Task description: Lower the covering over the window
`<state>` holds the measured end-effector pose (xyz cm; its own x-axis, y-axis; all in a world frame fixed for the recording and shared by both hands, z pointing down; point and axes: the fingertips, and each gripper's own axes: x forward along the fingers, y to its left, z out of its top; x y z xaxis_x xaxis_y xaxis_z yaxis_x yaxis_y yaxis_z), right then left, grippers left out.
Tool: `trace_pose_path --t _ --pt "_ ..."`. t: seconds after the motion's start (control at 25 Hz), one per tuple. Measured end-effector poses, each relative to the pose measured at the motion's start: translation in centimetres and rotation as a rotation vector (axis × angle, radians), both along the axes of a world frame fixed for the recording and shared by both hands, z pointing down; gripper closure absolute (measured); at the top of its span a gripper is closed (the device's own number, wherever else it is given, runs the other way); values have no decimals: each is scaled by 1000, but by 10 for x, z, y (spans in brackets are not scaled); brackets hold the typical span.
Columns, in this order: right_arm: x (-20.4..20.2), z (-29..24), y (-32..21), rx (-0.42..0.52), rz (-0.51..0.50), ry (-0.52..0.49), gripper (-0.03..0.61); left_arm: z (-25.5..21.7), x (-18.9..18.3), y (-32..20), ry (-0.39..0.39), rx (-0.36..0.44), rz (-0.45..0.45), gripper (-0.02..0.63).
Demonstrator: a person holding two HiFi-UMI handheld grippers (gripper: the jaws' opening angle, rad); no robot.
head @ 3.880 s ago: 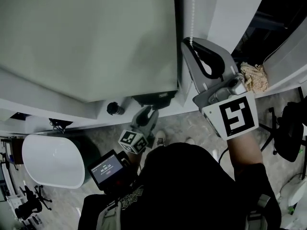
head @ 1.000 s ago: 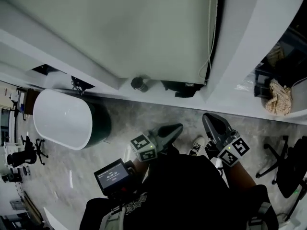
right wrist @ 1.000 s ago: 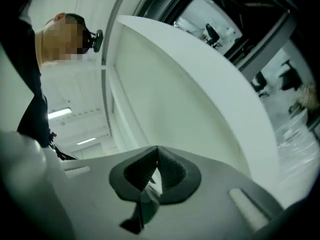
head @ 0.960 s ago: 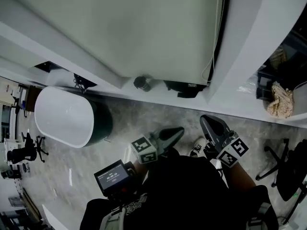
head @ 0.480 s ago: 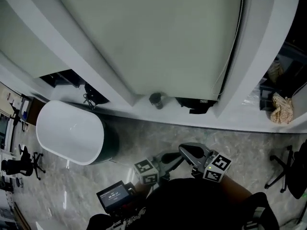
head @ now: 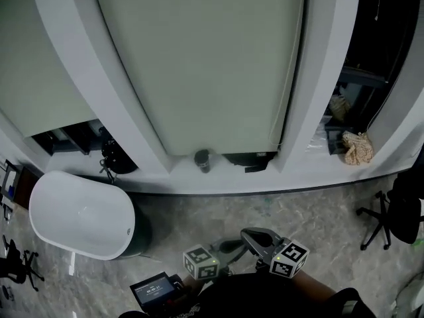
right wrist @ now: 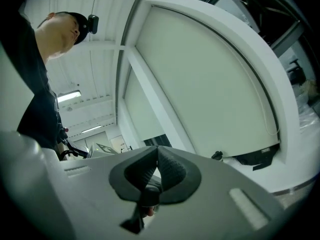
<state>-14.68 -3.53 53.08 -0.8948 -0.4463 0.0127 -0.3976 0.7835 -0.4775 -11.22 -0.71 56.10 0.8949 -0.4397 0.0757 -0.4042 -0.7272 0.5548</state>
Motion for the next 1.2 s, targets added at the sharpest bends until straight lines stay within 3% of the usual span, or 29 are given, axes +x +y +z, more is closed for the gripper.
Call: trace_pose_path --t 0.32,0.56,0.84,1.0,1.2 --pt "27 3 57 -29 -26 21 571 1 33 57 -53 22 37 611" --pt "95 -6 116 -102 6 -87 571 -11 96 124 -14 46 26 611" --pt "142 12 189 -155 -5 -163 571 5 141 201 -89 38 -5 603" --pt "155 10 203 -175 6 -210 572 1 153 215 -122 40 2 601" --pt "168 8 215 -151 29 -199 571 3 165 227 -86 35 15 598"
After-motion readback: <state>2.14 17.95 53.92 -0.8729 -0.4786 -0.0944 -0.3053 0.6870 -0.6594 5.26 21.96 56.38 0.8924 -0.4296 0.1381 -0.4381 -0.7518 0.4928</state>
